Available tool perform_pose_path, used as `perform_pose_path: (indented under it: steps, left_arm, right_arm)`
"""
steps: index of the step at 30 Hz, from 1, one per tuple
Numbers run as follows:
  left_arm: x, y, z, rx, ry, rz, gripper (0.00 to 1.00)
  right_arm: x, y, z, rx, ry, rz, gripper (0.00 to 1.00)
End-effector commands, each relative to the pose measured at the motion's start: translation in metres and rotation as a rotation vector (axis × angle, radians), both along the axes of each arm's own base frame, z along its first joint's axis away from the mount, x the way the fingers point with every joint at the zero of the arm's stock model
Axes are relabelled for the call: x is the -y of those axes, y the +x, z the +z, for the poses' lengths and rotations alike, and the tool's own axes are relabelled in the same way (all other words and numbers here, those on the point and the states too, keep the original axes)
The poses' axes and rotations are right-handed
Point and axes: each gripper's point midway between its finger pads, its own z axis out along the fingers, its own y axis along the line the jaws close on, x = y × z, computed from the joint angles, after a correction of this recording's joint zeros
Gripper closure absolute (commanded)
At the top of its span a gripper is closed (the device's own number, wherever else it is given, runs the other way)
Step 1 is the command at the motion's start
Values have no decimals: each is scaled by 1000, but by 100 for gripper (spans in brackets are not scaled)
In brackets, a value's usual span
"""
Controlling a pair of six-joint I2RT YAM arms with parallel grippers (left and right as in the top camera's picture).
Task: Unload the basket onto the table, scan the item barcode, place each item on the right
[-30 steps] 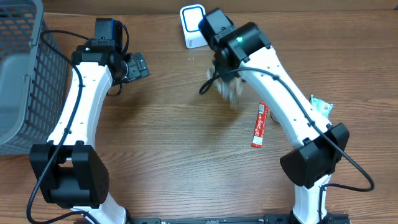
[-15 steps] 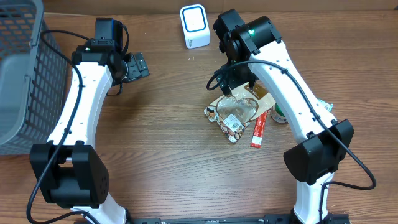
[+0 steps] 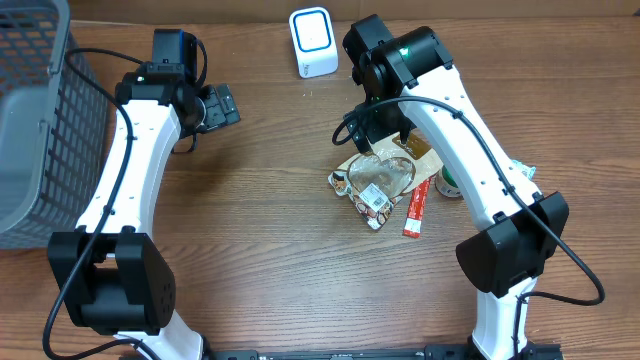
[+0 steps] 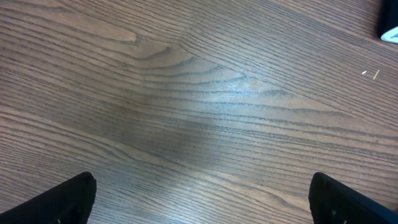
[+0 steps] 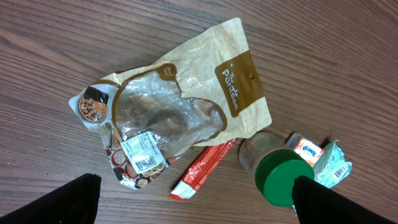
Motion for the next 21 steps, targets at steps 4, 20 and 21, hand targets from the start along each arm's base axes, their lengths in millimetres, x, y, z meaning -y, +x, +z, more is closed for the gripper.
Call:
perform_pose_path:
  steps: [4,20,21]
  left_arm:
    - [2,3,13,35,-9,2,0]
    - [2,3,13,35,-9,3,0]
    - [2,3,13,35,-9,3,0]
  right_arm:
    - [0,2,-3,-6,7,-10,0]
    - [-4,-6,77,221,127,10,0]
    - [-2,-10,86,243,138,10,0]
